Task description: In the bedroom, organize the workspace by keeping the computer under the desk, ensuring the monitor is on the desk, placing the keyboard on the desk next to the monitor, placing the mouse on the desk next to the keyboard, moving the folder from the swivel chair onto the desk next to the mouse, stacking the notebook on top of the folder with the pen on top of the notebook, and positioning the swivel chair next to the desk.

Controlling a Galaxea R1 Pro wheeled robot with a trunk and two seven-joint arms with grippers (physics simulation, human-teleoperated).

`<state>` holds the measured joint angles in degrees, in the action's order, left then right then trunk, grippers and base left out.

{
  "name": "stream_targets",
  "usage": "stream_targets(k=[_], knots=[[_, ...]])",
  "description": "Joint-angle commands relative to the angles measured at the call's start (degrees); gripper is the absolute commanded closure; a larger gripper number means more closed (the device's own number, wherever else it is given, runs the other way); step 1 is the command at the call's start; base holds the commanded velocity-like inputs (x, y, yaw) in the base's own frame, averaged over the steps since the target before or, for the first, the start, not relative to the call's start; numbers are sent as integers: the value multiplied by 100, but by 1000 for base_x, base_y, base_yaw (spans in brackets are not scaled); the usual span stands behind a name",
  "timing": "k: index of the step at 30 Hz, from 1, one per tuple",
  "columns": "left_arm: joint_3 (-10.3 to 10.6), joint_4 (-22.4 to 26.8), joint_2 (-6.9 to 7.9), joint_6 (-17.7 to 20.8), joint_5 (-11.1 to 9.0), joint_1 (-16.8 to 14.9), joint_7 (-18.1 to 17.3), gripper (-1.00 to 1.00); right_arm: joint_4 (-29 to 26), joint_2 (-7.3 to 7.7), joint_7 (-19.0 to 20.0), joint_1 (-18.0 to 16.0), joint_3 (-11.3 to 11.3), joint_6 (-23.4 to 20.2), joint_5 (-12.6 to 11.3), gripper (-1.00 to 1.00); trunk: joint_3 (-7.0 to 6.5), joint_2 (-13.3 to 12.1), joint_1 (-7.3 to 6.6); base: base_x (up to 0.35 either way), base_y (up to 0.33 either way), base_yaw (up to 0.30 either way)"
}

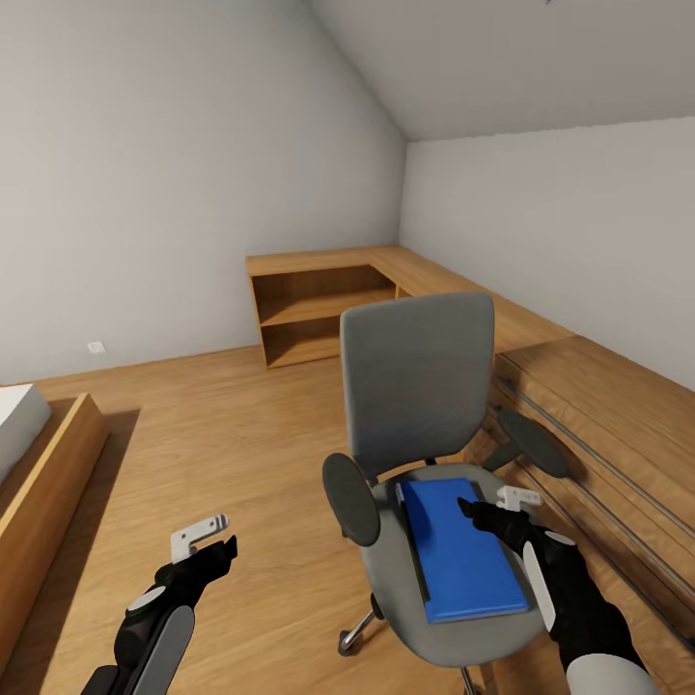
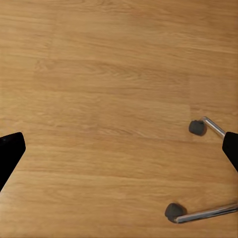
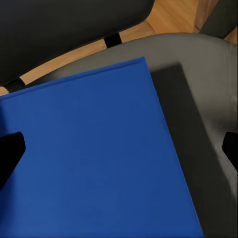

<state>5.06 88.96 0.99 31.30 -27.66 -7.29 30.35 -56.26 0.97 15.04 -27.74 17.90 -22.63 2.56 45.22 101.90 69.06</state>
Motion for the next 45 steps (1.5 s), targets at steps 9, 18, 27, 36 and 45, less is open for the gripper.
stream_targets(k=[9,18,27,36,45], knots=[[17,7,6,7,-56,-4,59,-100,1,-17,-137,-4,12,-23,25,-100,5,3,-1,0,0,0],[20,7,6,7,-54,-4,59,-100,88,-18,-150,-4,-3,-14,25,-100,59,123,65,0,0,0],[21,13,6,7,-55,-5,59,-100,97,-18,-150,-4,-6,-14,25,-100,221,484,263,0,0,0],[21,7,6,7,-56,-4,59,-100,98,-18,-150,-4,-6,-14,25,-100,221,484,263,0,0,0],[19,9,6,7,-56,-3,59,-100,98,-18,-150,-4,-6,-14,25,-100,310,684,373,0,0,0]])
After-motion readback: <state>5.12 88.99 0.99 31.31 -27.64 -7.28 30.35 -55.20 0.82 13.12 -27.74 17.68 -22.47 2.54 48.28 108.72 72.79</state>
